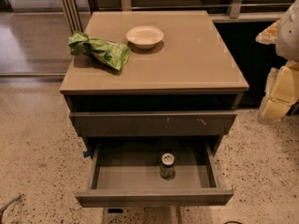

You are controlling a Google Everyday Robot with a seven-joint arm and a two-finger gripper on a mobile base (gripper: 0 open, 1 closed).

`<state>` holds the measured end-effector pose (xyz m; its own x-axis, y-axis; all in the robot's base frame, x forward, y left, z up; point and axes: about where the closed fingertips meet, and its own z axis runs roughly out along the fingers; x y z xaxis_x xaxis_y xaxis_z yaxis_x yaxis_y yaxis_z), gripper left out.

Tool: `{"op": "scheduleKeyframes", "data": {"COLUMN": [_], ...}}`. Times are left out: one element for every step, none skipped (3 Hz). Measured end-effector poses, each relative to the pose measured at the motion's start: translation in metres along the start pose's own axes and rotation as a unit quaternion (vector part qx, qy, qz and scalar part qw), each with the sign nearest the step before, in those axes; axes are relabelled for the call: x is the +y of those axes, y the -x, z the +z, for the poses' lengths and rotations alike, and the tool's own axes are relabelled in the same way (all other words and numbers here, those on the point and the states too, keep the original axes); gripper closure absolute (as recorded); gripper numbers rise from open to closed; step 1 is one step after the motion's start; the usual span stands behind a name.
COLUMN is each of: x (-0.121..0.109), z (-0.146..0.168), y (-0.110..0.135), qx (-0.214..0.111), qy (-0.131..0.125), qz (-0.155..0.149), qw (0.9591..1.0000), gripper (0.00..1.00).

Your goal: Pick green can from middle drawer and place on counter

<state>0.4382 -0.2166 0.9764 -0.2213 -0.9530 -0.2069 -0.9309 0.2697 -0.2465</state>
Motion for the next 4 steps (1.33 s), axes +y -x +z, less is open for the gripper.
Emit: {"op": "scheduleKeyframes", "data": {"x": [0.0, 0.0, 0.0, 0.011], "z": [0.0, 0.0, 0.028, 0.108], "y": [0.0, 0.0, 0.0, 0.002], "qx": [0.0, 0.0, -0.023, -0.076], "qy": [0.0, 0.0, -0.002, 0.032], "qz": [0.0, 0.0, 0.009, 0.029], "qw": [1.0, 1.0, 0.9997, 0.9961], "gripper": [0.03, 0.25, 0.49, 0.72]}}
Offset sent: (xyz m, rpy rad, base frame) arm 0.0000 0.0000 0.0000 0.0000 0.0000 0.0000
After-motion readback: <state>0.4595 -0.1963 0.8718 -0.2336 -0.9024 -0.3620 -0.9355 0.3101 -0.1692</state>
